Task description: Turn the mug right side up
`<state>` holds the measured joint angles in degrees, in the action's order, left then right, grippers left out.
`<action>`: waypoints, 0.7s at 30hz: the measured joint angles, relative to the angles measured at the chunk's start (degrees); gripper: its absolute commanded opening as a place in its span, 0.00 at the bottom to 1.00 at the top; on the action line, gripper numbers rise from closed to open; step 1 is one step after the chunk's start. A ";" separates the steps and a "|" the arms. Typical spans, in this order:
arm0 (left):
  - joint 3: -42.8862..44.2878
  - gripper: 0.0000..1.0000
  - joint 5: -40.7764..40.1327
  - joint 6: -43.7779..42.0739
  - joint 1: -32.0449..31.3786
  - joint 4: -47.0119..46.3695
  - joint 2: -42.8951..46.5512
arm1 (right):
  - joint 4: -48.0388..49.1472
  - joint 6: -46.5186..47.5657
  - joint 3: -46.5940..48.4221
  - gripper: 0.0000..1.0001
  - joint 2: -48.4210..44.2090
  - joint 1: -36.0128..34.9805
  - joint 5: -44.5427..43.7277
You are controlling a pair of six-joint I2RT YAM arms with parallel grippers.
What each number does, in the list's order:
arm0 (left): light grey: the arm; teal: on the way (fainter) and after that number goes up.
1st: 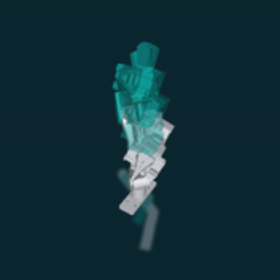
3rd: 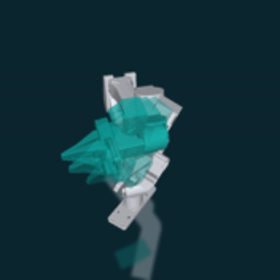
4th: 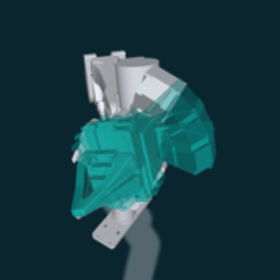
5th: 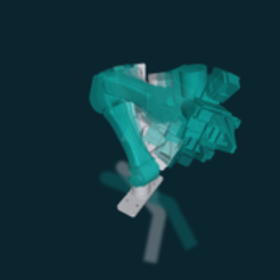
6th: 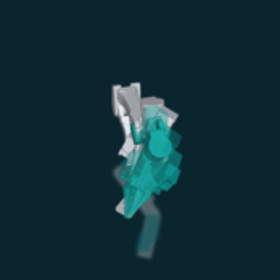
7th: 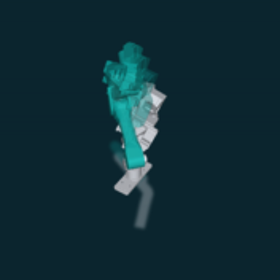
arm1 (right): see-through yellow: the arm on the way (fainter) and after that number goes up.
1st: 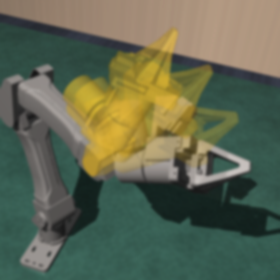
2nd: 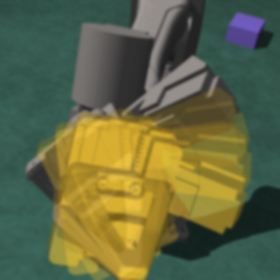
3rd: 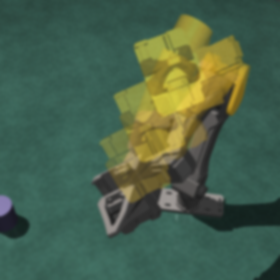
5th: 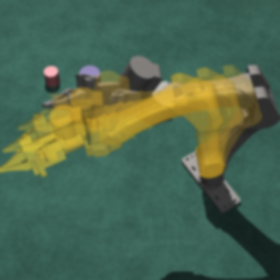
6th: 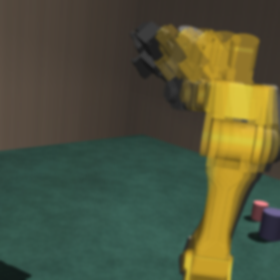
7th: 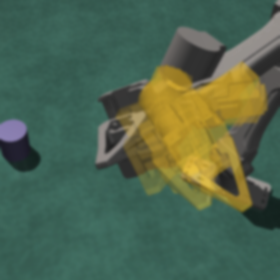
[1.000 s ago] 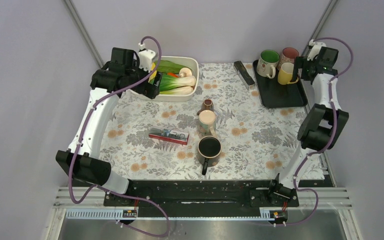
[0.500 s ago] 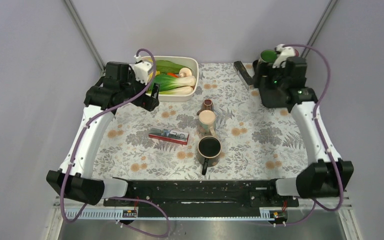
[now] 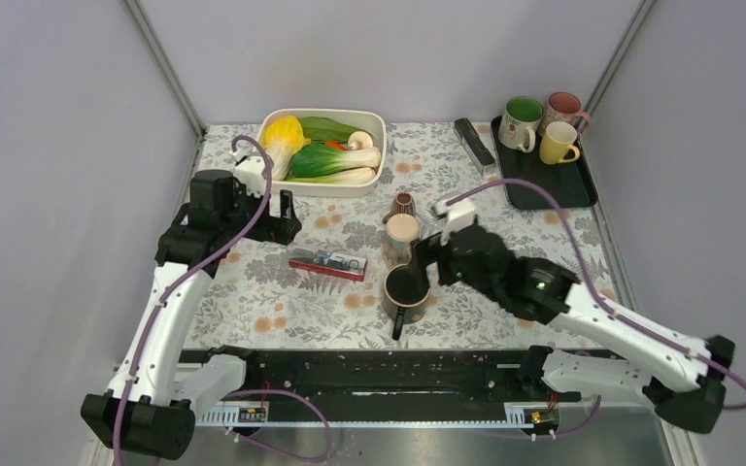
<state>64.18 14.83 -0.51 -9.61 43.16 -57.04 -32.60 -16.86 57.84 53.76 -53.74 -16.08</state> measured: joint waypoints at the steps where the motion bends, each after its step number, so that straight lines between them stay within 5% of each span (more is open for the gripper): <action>1: -1.09 0.99 0.00 1.07 0.68 -0.57 0.22 | -0.83 -1.03 0.00 1.00 1.81 -3.76 -2.86; 7: -2.12 0.99 0.02 3.69 2.62 -1.73 0.00 | -6.91 -10.64 -0.59 0.99 9.99 -18.67 -12.31; 21: -5.07 0.99 2.08 5.35 3.56 -4.28 0.37 | -10.73 -31.41 -1.60 0.99 28.55 -24.76 -17.46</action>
<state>59.11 16.91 4.84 -6.04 38.87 -56.66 -43.33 -48.27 56.25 82.30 -78.50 -33.54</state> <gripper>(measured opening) 0.988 0.993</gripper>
